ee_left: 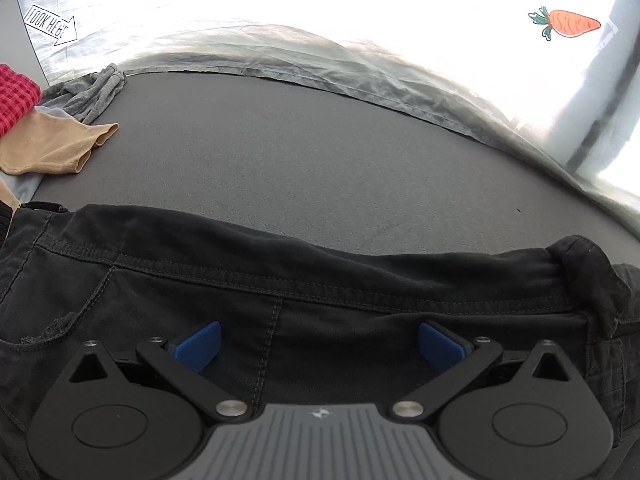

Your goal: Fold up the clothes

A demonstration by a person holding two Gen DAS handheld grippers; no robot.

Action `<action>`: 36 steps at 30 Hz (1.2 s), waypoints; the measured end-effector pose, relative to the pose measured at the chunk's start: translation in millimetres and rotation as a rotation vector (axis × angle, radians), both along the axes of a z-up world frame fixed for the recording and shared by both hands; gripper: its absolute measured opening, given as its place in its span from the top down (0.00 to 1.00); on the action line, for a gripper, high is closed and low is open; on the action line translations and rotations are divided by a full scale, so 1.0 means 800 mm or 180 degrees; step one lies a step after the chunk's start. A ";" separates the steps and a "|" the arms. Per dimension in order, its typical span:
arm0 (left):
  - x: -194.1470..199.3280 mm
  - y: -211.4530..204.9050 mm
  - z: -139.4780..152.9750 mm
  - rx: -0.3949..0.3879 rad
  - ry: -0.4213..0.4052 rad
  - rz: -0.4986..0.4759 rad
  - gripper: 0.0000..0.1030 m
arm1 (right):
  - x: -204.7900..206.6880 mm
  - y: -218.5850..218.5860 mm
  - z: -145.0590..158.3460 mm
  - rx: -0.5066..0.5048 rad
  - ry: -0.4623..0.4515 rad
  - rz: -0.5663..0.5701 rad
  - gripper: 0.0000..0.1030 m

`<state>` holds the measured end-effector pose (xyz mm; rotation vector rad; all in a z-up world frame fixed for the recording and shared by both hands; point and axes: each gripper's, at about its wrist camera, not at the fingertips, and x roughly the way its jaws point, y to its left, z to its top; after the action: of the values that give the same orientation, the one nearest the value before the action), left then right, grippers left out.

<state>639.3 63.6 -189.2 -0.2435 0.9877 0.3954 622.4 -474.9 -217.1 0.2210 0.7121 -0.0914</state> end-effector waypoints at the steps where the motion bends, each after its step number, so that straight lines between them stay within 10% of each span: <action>1: 0.001 -0.002 -0.001 0.0035 -0.0001 -0.0010 0.00 | 0.011 0.010 -0.004 0.0022 0.0013 0.0106 0.90; 14: -0.018 -0.020 -0.013 0.0337 -0.0388 0.0011 0.00 | 0.171 0.035 -0.003 0.0057 0.0162 -0.0066 0.92; 23: -0.034 -0.005 -0.001 0.0081 -0.0380 0.0009 0.00 | -0.019 0.082 0.029 0.0165 0.0061 -0.0107 0.55; 30: -0.137 0.021 0.031 0.0082 -0.0526 0.0059 0.00 | -0.138 0.153 0.024 0.0007 0.0383 -0.0073 0.51; 36: -0.227 0.061 0.042 -0.0323 -0.0737 0.0380 0.00 | -0.189 0.140 0.017 0.0942 0.0490 -0.0491 0.37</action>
<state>458.1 112.2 -155.7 -0.4319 0.7682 0.4161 471.5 -362.6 -203.4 0.5569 0.8607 -0.1513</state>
